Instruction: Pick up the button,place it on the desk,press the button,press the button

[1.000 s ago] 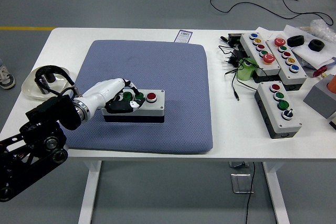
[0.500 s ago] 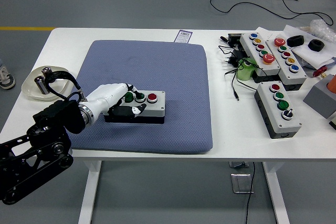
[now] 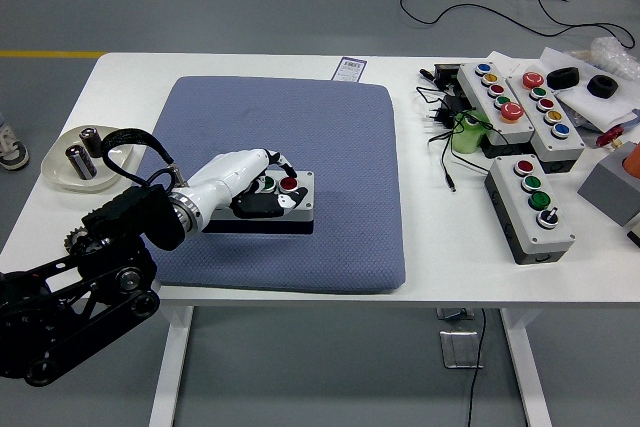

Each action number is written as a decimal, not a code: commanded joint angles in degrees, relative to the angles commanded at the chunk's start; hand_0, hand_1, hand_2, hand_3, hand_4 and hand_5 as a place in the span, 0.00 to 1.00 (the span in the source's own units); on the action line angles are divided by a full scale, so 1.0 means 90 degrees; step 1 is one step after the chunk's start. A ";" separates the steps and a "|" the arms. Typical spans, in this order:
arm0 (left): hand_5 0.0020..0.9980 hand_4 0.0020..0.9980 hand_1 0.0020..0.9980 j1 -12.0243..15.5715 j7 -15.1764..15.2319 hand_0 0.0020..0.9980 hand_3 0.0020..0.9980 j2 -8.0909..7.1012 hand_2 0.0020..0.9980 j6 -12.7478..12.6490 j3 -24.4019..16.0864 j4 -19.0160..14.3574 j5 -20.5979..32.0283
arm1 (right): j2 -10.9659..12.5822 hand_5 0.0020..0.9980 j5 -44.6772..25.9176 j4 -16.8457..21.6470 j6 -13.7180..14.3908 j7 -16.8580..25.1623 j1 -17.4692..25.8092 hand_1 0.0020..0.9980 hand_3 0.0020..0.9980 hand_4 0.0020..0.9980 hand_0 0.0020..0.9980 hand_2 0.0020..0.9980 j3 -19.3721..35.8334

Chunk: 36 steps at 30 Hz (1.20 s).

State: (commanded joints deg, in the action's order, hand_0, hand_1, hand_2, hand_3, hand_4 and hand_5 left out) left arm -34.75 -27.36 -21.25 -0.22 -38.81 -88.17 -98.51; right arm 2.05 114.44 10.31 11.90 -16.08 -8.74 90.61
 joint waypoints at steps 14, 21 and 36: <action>0.76 0.66 0.00 0.0017 -0.0017 0.00 0.72 0.0017 0.01 0.0014 -0.0002 0.0235 -0.0030 | 0.0003 0.17 -0.0007 0.0000 0.0000 -0.0002 0.0010 0.66 0.62 0.31 0.67 0.68 -0.0023; 0.76 0.66 0.00 0.0037 -0.0025 0.00 0.72 -0.0025 0.01 0.0041 -0.0020 0.0210 0.0006 | 0.0000 0.17 0.0018 0.0000 -0.0003 -0.0003 0.0005 0.66 0.62 0.31 0.67 0.68 0.0001; 0.76 0.66 0.00 0.0077 -0.0133 0.00 0.72 -0.0051 0.01 0.0290 0.0006 0.0400 -0.0121 | 0.0002 0.17 -0.0007 0.0000 -0.0001 0.0000 0.0004 0.66 0.62 0.31 0.67 0.68 -0.0035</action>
State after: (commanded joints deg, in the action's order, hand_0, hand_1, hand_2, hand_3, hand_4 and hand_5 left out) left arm -34.06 -28.56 -21.71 2.39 -38.75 -84.56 -99.61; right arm 2.07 114.38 10.31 11.89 -16.08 -8.71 90.29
